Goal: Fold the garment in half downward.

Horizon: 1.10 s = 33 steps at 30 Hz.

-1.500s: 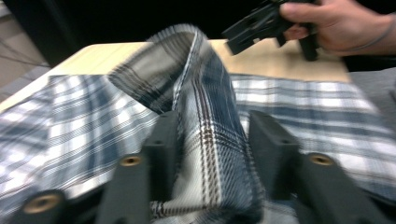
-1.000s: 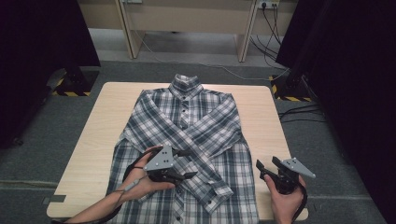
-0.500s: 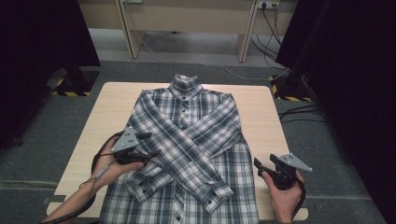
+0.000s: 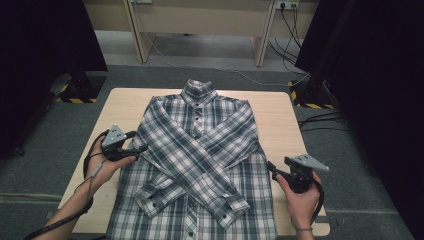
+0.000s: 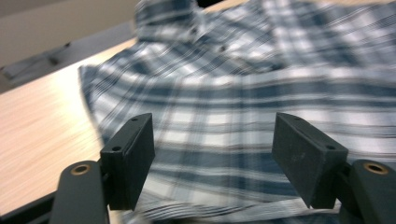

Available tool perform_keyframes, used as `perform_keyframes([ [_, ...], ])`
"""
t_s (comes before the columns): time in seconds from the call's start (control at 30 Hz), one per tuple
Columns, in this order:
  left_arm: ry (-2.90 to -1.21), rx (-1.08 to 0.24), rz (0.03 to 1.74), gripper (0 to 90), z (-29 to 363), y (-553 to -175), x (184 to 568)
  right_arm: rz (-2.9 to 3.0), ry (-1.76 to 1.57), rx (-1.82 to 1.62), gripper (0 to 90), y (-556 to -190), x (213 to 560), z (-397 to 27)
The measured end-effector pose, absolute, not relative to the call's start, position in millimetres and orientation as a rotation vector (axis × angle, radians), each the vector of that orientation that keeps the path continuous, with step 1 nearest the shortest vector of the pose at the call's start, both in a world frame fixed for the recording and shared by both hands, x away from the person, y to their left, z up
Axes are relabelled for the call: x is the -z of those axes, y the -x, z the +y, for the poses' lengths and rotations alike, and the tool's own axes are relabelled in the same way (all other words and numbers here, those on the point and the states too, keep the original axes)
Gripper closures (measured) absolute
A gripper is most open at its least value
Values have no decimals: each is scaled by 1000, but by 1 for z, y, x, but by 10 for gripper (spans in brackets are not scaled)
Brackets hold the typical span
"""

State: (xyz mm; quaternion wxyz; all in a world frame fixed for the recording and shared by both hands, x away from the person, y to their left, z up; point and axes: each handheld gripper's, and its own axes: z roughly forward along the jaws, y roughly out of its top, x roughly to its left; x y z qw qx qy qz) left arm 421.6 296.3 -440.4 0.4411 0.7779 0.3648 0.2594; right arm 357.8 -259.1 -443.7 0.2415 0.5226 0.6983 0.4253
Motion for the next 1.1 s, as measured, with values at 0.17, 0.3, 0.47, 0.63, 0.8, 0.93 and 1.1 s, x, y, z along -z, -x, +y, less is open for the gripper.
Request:
perform_keyframes([
  [0.17,-1962,-592,1045,302,303,-458,453,1982,-1471,-1072,389,-395,434,-249],
  [0.3,-1991,-547,1118,307,304,-485,458,2013,-1500,-1041,421,-426,428,-241],
  [0.47,-1997,-525,1192,316,308,-509,461,2055,-1542,-990,429,-464,427,-230],
  [0.63,-2032,-488,1270,326,309,-524,469,2083,-1611,-942,417,-494,435,-221],
  [0.8,-2032,-482,1296,375,307,-529,475,2127,-1663,-865,473,-511,452,-213],
  [0.93,-2052,-465,1251,555,302,-527,474,2162,-1636,-850,654,-513,458,-207],
  [1.1,-2053,-440,1220,793,297,-521,474,2178,-1612,-868,858,-507,460,-208],
])
